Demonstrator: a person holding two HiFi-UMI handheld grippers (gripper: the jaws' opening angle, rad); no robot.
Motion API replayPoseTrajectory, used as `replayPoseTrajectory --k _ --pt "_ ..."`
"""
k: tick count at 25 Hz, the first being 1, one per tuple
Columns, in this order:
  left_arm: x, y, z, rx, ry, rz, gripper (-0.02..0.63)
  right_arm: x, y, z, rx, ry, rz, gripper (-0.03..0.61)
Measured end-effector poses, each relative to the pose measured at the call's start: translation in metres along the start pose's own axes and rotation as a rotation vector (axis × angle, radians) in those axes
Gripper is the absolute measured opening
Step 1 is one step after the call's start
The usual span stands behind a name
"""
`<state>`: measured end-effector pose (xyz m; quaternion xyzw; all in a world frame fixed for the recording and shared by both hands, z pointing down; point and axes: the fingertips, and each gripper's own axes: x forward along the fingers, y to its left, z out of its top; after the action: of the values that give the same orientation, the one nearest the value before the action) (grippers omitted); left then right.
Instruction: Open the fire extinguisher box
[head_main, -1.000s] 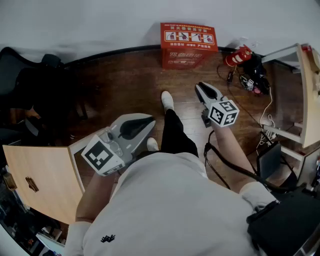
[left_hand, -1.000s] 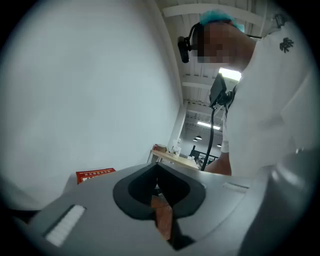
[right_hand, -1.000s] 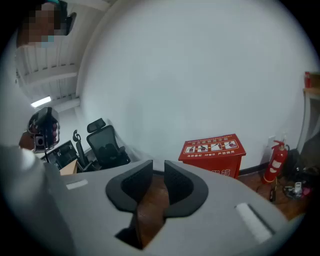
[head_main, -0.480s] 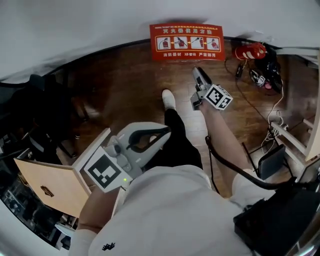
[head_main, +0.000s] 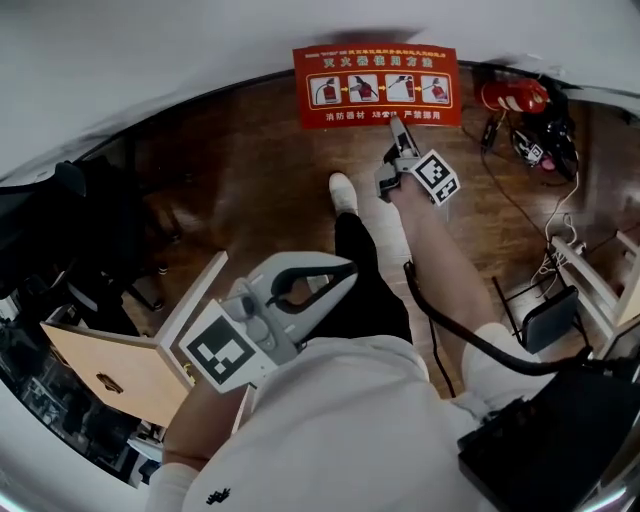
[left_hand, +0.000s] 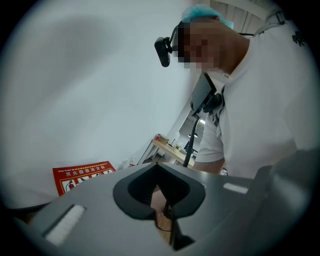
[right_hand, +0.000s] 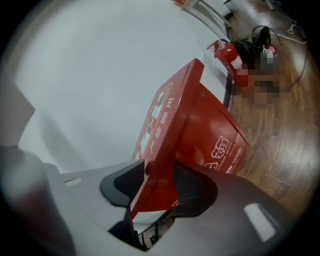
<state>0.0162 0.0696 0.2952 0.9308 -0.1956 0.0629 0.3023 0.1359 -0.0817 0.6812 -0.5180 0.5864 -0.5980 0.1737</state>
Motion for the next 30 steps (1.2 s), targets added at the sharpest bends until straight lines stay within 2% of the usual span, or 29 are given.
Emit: replayPoseTrajectory --k 5,8,15,18,23,30 --pt "-0.006 0.012 0.002 -0.052 -0.028 0.009 0.0 -0.003 0.001 0.002 0.077 -0.02 0.017 0.144" --pt "-0.009 0.018 0.003 -0.051 -0.029 0.005 0.0 -0.007 0.008 0.002 0.086 -0.015 0.03 0.112" --pt "-0.014 0.018 0.008 -0.035 -0.047 -0.02 0.0 -0.024 0.066 0.017 0.125 -0.058 0.169 0.095" --pt "-0.009 0.02 0.016 -0.014 -0.068 -0.022 0.0 -0.02 0.103 0.036 0.115 -0.06 0.252 0.094" --pt "-0.006 0.024 0.024 -0.023 -0.092 -0.023 0.0 -0.005 0.145 0.062 0.074 -0.062 0.357 0.083" --pt "0.0 0.031 0.032 -0.022 -0.12 -0.018 0.0 0.038 0.187 0.107 0.028 -0.088 0.435 0.051"
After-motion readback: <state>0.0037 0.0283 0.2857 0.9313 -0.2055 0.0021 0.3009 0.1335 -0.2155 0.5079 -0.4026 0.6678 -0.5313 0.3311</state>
